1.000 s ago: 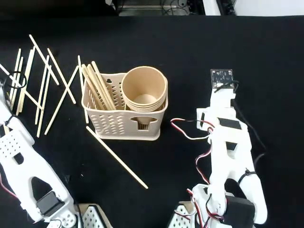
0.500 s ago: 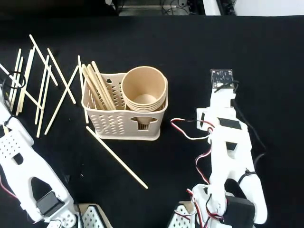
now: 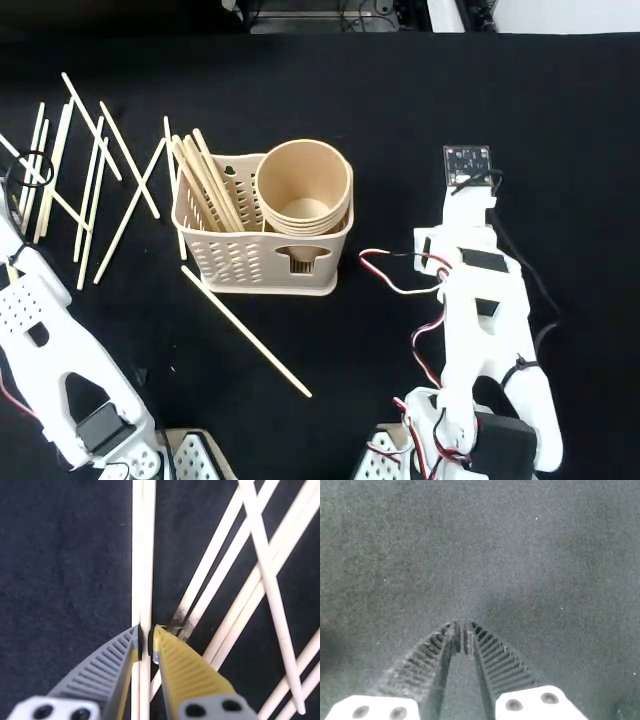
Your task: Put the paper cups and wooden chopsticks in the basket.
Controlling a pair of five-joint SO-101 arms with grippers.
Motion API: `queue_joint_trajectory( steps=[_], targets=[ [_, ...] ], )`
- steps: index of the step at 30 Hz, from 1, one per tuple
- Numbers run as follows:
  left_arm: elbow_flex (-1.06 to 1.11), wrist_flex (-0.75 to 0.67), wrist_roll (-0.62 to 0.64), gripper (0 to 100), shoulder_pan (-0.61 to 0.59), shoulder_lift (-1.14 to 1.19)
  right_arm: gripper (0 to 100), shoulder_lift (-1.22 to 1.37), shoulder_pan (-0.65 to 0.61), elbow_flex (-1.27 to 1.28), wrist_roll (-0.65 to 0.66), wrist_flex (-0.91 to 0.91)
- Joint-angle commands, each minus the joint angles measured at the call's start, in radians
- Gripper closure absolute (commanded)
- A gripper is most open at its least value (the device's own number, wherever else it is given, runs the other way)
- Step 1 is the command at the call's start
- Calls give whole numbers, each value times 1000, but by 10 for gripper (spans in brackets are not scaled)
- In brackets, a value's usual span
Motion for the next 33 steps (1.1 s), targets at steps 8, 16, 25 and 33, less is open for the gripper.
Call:
queue_joint_trajectory(
  steps=[8,16,25,33],
  targets=[
    [-44,-14,-14,970,-36,-15,963,-25,-17,-5,11,-17],
    [-44,-14,-15,970,-38,-14,963,-25,-17,-5,11,-17],
    [-44,-57,-9,905,-48,48,963,-27,-17,-5,11,-17],
    [-42,-57,-8,871,-53,129,963,-27,-17,-5,11,-17]
  ],
)
